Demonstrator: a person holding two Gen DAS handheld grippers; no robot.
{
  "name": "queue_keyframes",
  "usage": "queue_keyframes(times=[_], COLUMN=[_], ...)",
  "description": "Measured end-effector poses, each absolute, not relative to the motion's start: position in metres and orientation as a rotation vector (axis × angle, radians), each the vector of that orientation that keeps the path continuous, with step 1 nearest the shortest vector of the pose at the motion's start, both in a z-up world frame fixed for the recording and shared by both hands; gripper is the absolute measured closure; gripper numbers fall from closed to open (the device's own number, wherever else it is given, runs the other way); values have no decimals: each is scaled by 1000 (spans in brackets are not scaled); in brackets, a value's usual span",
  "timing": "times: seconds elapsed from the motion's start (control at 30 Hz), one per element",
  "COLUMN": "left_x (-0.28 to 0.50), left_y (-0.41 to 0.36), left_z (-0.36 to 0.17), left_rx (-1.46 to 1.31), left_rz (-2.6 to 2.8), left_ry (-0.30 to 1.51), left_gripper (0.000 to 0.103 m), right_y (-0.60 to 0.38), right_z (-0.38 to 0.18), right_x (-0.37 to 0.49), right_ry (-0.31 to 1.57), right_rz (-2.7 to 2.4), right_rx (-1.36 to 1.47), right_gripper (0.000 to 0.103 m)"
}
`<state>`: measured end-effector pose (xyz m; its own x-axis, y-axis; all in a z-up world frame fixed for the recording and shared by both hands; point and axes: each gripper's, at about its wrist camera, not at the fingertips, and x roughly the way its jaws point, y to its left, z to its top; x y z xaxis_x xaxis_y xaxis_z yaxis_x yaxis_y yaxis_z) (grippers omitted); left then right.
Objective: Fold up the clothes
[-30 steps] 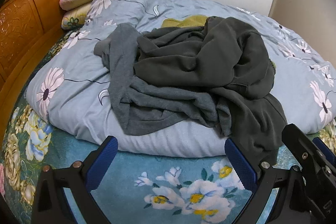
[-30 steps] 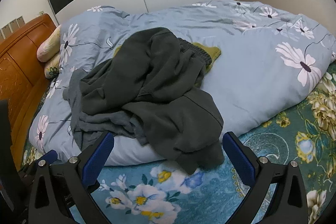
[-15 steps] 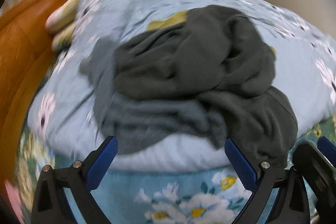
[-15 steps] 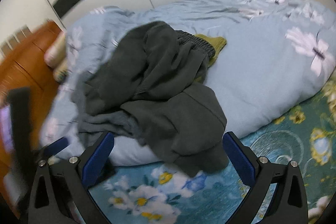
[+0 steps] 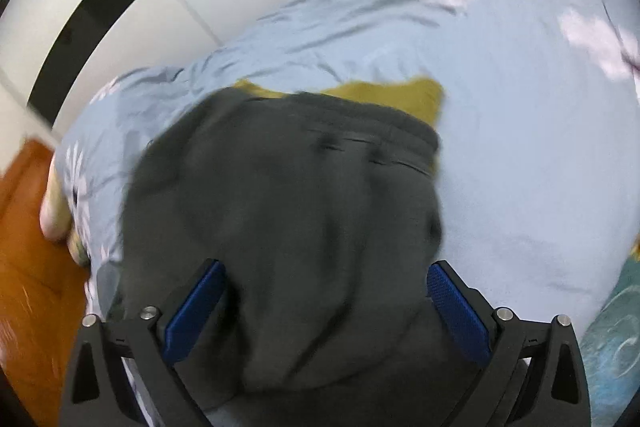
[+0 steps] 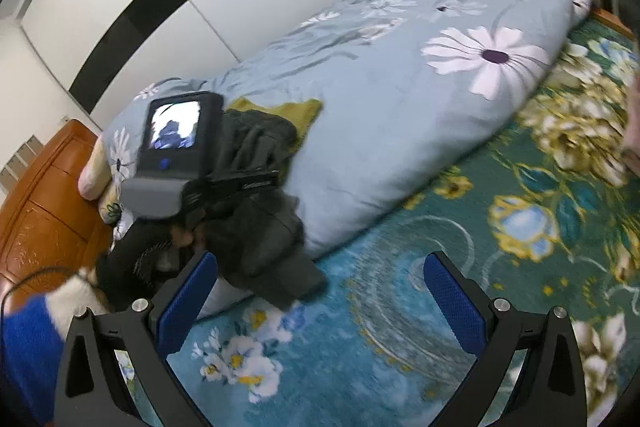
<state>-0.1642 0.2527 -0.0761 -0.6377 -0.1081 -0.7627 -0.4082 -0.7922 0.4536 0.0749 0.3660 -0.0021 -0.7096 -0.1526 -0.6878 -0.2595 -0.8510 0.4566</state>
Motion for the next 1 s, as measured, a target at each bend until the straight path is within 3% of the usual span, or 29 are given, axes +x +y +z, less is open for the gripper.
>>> queue_keyframes(times=[0.03, 0.1, 0.2, 0.23, 0.37, 0.47, 0.63, 0.77, 1.0], left_x=[-166, -174, -179, -177, -149, -109, -10, 53, 149], left_y=[256, 258, 248, 243, 210, 164, 74, -3, -124], left_z=[-80, -77, -62, -52, 6, 67, 142, 166, 156], left_rx=[-1243, -1276, -1290, -1283, -1197, -1097, -915, -836, -916], left_rz=[2527, 2536, 2594, 2612, 2655, 2632, 2562, 2624, 2829], left_ry=[961, 929, 851, 821, 583, 285, -21, -112, -159], left_gripper=[25, 40, 76, 81, 84, 85, 85, 85, 85], right_y=[367, 370, 373, 373, 371, 362, 342, 319, 272], right_z=[-3, -2, 4, 7, 19, 31, 47, 58, 66], right_x=[80, 90, 106, 110, 122, 131, 145, 157, 173], right_ry=[827, 810, 788, 782, 771, 748, 763, 780, 780], right_rz=[2714, 2697, 2684, 2682, 2691, 2711, 2758, 2799, 2883], right_rx=[-1186, -1199, -1192, -1187, -1162, -1141, -1118, -1126, -1176], right_gripper=[0, 0, 0, 0, 0, 0, 0, 0, 0])
